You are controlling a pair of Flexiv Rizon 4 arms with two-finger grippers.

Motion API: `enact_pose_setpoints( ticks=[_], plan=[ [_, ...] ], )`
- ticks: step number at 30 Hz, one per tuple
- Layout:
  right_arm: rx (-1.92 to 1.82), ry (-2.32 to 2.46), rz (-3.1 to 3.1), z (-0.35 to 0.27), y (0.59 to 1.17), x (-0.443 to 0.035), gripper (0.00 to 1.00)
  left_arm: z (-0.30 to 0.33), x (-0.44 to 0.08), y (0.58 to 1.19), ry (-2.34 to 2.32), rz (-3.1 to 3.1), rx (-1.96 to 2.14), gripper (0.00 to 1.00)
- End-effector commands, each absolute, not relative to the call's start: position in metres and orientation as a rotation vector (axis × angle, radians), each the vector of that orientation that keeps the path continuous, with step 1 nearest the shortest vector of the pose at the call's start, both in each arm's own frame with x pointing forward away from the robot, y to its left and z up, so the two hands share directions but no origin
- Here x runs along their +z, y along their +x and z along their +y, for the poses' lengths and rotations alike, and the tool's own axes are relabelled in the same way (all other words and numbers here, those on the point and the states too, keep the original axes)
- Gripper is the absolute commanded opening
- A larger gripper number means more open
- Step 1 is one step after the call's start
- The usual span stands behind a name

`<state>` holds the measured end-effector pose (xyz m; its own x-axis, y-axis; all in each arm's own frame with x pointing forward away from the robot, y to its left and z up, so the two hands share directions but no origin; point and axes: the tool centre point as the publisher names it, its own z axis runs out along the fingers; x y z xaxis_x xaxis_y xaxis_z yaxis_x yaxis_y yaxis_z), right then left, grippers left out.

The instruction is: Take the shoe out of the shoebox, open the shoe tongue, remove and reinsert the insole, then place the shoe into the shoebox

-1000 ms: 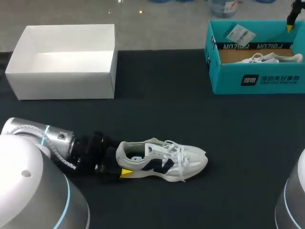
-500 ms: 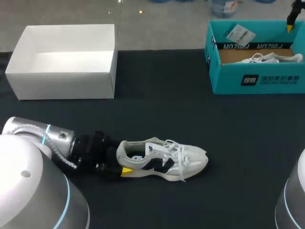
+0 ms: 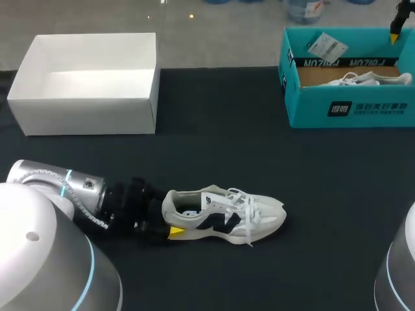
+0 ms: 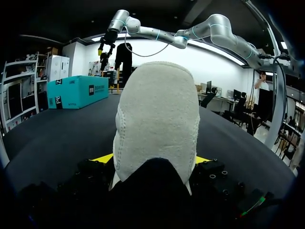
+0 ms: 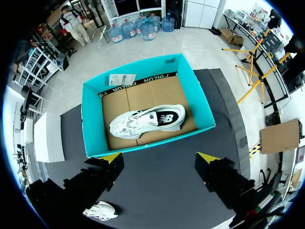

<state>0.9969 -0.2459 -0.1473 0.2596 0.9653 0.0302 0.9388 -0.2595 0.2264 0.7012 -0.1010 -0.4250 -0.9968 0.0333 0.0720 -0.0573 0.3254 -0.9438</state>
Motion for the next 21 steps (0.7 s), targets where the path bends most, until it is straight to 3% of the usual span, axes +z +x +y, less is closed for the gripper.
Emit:
enact_pose_setpoints(
  ticks=[1, 21],
  plan=[
    [0.243, 2.361, 1.802, -0.246, 0.997, -0.148, 1.00, -0.103, -0.427, 0.701, 0.022, -2.494, 1.776, 0.00],
    [0.224, 2.386, 1.779, -0.224, 0.995, -0.151, 1.00, -0.103, -0.427, 0.701, 0.022, -2.494, 1.776, 0.00]
  ],
)
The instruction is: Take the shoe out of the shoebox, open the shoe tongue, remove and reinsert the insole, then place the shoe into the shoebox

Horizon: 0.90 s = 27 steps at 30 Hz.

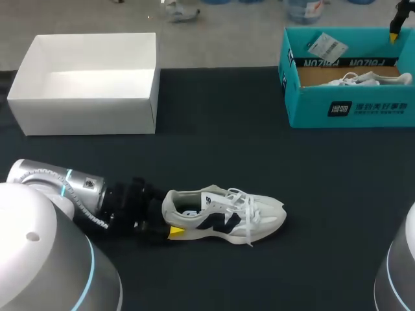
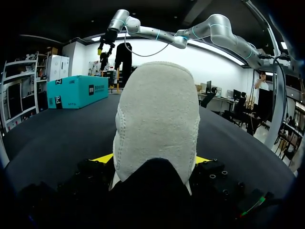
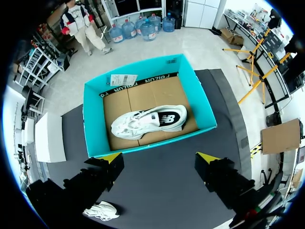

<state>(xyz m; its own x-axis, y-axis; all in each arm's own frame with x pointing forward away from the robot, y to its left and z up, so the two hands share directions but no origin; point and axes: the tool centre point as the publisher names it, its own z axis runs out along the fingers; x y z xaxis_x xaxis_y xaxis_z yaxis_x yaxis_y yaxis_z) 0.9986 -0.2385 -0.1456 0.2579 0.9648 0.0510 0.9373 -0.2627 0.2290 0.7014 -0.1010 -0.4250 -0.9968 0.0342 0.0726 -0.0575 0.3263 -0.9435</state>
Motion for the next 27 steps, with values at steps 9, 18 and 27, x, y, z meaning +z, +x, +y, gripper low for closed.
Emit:
enact_pose_setpoints(
  ticks=[9, 18, 27],
  plan=[
    [0.069, 2.416, 1.775, -0.148, 0.957, -0.177, 1.00, -0.103, -0.427, 0.701, 0.022, -2.494, 1.776, 0.00],
    [0.107, 2.436, 1.807, -0.077, 0.912, -0.219, 1.00, -0.103, -0.427, 0.701, 0.022, -2.494, 1.776, 0.00],
    [0.074, 2.532, 1.893, -0.010, 0.864, -0.263, 1.00, -0.103, -0.427, 0.701, 0.022, -2.494, 1.776, 0.00]
  ],
)
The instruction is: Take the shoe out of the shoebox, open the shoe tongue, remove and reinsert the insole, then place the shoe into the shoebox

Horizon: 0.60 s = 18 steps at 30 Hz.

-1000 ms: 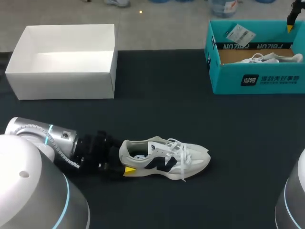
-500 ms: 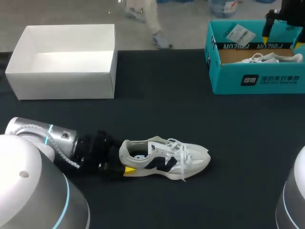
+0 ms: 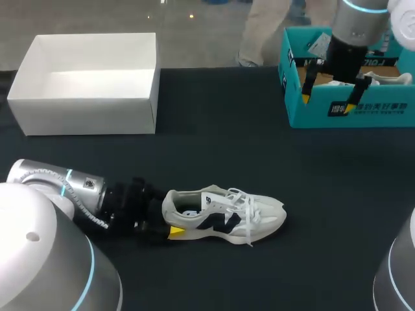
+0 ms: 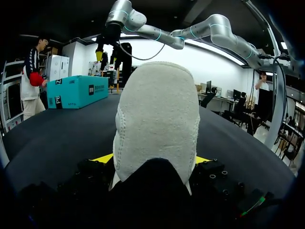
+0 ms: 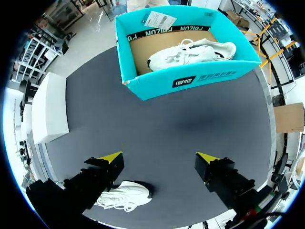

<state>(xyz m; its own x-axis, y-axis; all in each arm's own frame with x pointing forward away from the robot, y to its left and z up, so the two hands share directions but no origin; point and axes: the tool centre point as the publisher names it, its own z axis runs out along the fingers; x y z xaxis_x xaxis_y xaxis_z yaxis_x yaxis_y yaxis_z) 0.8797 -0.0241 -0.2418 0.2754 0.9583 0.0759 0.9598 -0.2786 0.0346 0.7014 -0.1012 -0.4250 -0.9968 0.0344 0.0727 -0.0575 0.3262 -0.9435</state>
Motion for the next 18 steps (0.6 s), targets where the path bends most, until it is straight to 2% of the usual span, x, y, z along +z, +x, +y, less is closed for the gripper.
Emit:
enact_pose_setpoints(
  ticks=[1, 18],
  plan=[
    [-0.097, -2.484, -1.853, -0.0058, 0.8594, -0.2653, 1.00, -0.1026, -0.4269, 0.7010, 0.022, -2.494, 1.776, 0.00],
    [-0.066, -2.473, -1.813, -0.0003, 0.8524, -0.2680, 1.00, -0.1026, -0.4269, 0.7010, 0.022, -2.494, 1.776, 0.00]
  ],
)
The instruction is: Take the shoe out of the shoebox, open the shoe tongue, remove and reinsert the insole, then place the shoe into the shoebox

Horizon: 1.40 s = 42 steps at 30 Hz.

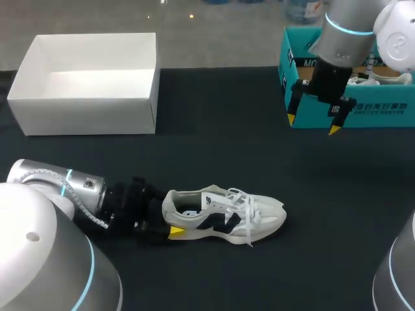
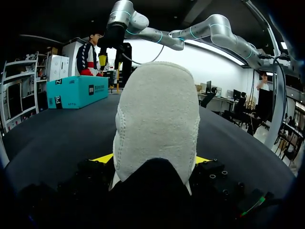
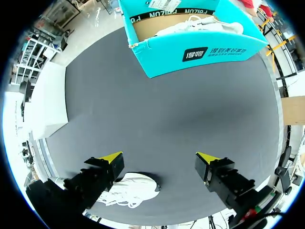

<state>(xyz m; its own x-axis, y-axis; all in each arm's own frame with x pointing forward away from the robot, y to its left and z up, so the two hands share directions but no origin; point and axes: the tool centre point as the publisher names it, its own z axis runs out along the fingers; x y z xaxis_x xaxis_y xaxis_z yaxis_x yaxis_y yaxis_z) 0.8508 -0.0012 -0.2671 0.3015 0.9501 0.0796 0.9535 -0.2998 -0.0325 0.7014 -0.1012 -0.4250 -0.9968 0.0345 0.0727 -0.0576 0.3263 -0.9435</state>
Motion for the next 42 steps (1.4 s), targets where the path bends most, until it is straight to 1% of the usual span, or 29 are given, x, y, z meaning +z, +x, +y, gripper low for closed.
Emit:
enact_pose_setpoints(
  ticks=[1, 7, 17, 29, 42],
  plan=[
    [-0.066, -2.473, -1.813, 0.000, 0.852, -0.268, 1.00, -0.103, -0.427, 0.701, 0.022, -2.494, 1.776, 0.00],
    [-0.036, -2.447, -1.864, 0.007, 0.851, -0.268, 1.00, -0.103, -0.427, 0.701, 0.022, -2.494, 1.776, 0.00],
    [0.043, -2.429, -1.987, 0.074, 0.807, -0.258, 1.00, -0.103, -0.427, 0.701, 0.022, -2.494, 1.776, 0.00],
    [0.008, -2.489, -2.016, 0.138, 0.752, -0.246, 1.00, -0.103, -0.427, 0.701, 0.022, -2.494, 1.776, 0.00],
    [-0.059, -2.526, -1.932, 0.212, 0.721, -0.278, 1.00, -0.103, -0.427, 0.701, 0.022, -2.494, 1.776, 0.00]
  ],
)
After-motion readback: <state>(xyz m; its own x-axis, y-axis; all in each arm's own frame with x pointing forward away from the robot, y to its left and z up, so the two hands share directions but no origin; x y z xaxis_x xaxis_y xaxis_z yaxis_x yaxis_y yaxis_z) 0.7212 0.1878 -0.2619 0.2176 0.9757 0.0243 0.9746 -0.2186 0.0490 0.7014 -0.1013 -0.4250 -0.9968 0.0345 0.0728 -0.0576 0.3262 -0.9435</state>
